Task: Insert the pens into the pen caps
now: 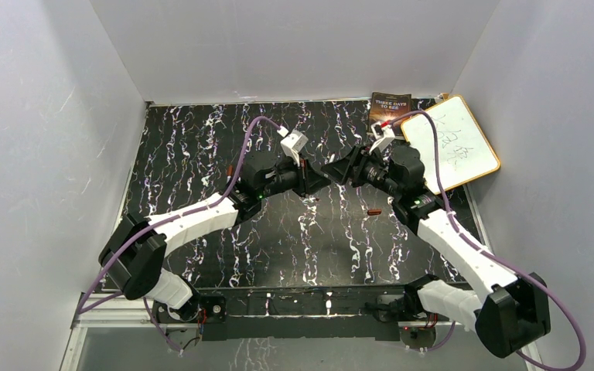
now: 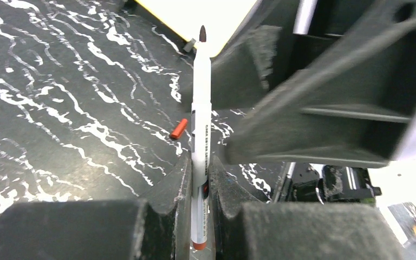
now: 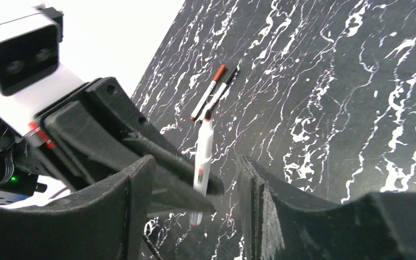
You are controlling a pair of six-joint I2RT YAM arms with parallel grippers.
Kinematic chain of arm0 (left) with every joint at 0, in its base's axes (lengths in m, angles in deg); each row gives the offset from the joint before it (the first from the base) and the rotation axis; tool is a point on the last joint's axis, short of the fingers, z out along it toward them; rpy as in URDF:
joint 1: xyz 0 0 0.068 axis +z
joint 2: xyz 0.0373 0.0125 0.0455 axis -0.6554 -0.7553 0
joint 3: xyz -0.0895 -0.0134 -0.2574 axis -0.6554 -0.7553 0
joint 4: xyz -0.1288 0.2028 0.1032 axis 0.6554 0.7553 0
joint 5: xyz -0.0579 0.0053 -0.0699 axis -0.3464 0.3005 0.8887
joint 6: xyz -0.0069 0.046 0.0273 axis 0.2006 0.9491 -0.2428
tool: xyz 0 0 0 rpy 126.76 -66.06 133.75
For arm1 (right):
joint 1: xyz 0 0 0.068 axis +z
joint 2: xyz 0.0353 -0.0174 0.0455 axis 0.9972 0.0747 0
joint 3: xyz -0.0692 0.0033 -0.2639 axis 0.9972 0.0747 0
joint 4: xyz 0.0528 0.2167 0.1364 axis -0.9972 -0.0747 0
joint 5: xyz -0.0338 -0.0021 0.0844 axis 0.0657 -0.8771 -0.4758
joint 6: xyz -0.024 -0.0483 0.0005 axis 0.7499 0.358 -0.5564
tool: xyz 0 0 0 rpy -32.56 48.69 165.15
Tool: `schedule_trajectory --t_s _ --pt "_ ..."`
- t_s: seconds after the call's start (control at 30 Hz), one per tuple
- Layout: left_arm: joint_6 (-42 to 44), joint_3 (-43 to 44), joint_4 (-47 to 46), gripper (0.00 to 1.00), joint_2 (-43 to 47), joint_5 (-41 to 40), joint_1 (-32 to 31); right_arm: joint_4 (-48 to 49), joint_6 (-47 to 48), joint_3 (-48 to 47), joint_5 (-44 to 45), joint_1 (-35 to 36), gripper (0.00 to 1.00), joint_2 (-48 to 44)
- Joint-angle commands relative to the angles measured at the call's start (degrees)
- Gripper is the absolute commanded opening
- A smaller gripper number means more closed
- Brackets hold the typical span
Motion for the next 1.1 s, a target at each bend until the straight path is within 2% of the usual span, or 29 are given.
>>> schedule_trajectory --t_s 0.0,0.1,0.17,0.3,0.37,0.4,0.47,0.53,0.6,0.63,0.67,0.7,0.77,0.8,0.83,0.87,0.9,0.93,1.07 --pt "1.77 -0.35 2.94 0.0 3.4 -5.23 1.21 -0.61 4.33 0.77 6.55 0.35 0.56 -6.86" --pt "-0.69 -1.15 2.48 0.0 2.34 -3.13 5.02 -3.56 4.21 5.34 14.41 0.29 0.55 -11.37" --pt "-2.08 -1.74 2.27 0.0 1.48 -1.09 7.75 -7.6 0.83 7.65 20.33 0.29 0.53 -13.67" --pt "-0.76 -2.17 4.21 0.0 3.23 0.19 9.92 -18.29 -6.89 8.3 35.88 0.12 0.45 -14.13" --pt "0.66 -2.1 5.84 0.0 4.56 -0.12 9.97 -21.54 -8.86 7.9 38.55 -0.32 0.38 -13.42" --pt "1.35 -2.14 6.53 0.0 5.18 -0.34 9.95 -22.67 -9.24 7.48 38.94 -0.73 0.35 -12.6" --pt "2.48 -2.31 7.66 0.0 6.12 -0.79 9.96 -25.96 -11.41 6.45 39.95 -1.41 0.38 -9.71" --pt "3.16 -2.8 8.12 0.0 6.26 -1.46 10.17 -27.25 -11.82 5.72 38.1 -3.1 0.48 -7.21" --pt "3.32 -3.22 8.3 0.0 6.27 -1.51 10.72 -26.98 -13.07 5.88 33.72 -5.55 0.49 -5.92" --pt "3.32 -3.53 8.19 0.0 7.85 -1.48 11.06 -26.66 -14.77 6.26 31.22 -7.48 0.43 -5.21" --pt "3.32 -3.8 8.43 0.0 8.29 -1.51 11.33 -27.14 -16.34 6.47 29.74 -9.5 0.32 -4.25" --pt "3.39 -4.44 8.41 0.0 9.14 -1.52 11.61 -28.6 -16.23 5.59 30.85 -10.33 0.31 -2.78" --pt "3.7 -4.73 8.75 0.0 9.64 -1.64 11.98 -28.14 -14.64 5.2 31.23 -10.33 0.35 -1.9" --pt "3.84 -4.83 8.91 0.0 9.69 -1.76 12.14 -28.02 -14.03 5.02 31.31 -10.35 0.32 -0.95" --pt "3.76 -5.05 8.75 0.0 9.69 -1.77 12.33 -29.7 -12.07 4.6 35.14 -10.33 0.14 1.33" --pt "3.71 -5.12 8.63 0.0 9.75 -1.69 12.4 -29.12 -11.91 5.66 37.13 -10.46 0.04 2.22" --pt "3.77 -5.3 8.69 0.0 9.76 -1.54 12.43 -28.74 -12.03 6.42 37.17 -10.69 0.0 3.02" --pt "4.02 -5.9 9.4 0.0 10.21 -1.75 12.67 -27.81 -13.3 8.45 34.55 -10.7 0.0 3.3" --pt "4.0 -5.83 9.3 0.0 10.35 -1.36 12.81 -25.09 -13.14 11.91 35.51 -10.7 0.0 3.77"
